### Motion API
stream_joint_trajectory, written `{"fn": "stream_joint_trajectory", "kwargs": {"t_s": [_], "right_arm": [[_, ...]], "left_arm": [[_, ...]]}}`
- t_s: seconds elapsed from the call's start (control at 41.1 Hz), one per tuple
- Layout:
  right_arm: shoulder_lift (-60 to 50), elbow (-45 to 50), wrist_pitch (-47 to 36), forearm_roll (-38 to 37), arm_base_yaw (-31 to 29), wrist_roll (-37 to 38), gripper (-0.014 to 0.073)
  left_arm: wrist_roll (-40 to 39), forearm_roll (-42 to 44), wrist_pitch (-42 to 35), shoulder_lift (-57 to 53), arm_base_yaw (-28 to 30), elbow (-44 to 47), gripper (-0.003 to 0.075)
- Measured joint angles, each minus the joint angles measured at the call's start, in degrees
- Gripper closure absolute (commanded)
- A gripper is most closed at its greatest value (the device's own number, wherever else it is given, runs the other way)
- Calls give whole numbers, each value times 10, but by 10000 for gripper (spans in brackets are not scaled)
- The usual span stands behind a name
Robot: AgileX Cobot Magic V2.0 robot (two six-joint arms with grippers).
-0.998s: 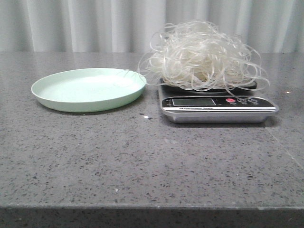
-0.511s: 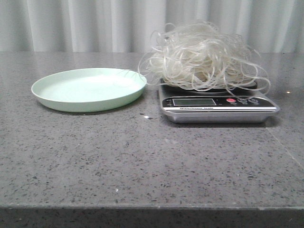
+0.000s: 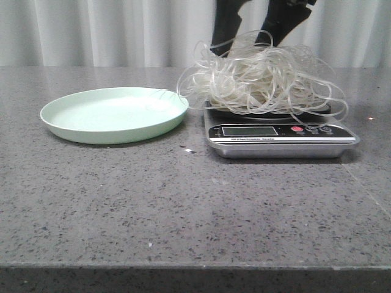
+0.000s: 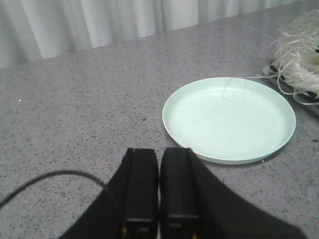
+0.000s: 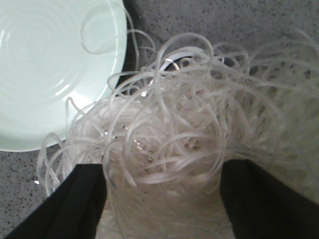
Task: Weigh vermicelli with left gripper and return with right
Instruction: 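Lower the right gripper onto the vermicelli on the scale and close it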
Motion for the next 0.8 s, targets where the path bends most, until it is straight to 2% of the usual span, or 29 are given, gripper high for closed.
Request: {"fn": "stream_joint_trajectory", "kwargs": {"t_s": [0.365, 0.438, 0.487, 0.633, 0.681, 0.803], "right_arm": [[31, -8, 16, -20, 0, -3, 23], [33, -9, 16, -20, 0, -3, 76], [34, -10, 16, -21, 0, -3, 146], [38, -15, 16, -28, 0, -3, 461], [39, -21, 17, -28, 0, -3, 430], [41, -29, 22, -28, 0, -3, 438]], "left_arm": [[0, 11, 0, 0, 0, 0, 584], [0, 12, 0, 0, 0, 0, 584], [0, 12, 0, 0, 0, 0, 584], [0, 13, 0, 0, 0, 0, 584], [0, 14, 0, 0, 0, 0, 584], [0, 15, 0, 0, 0, 0, 584]]}}
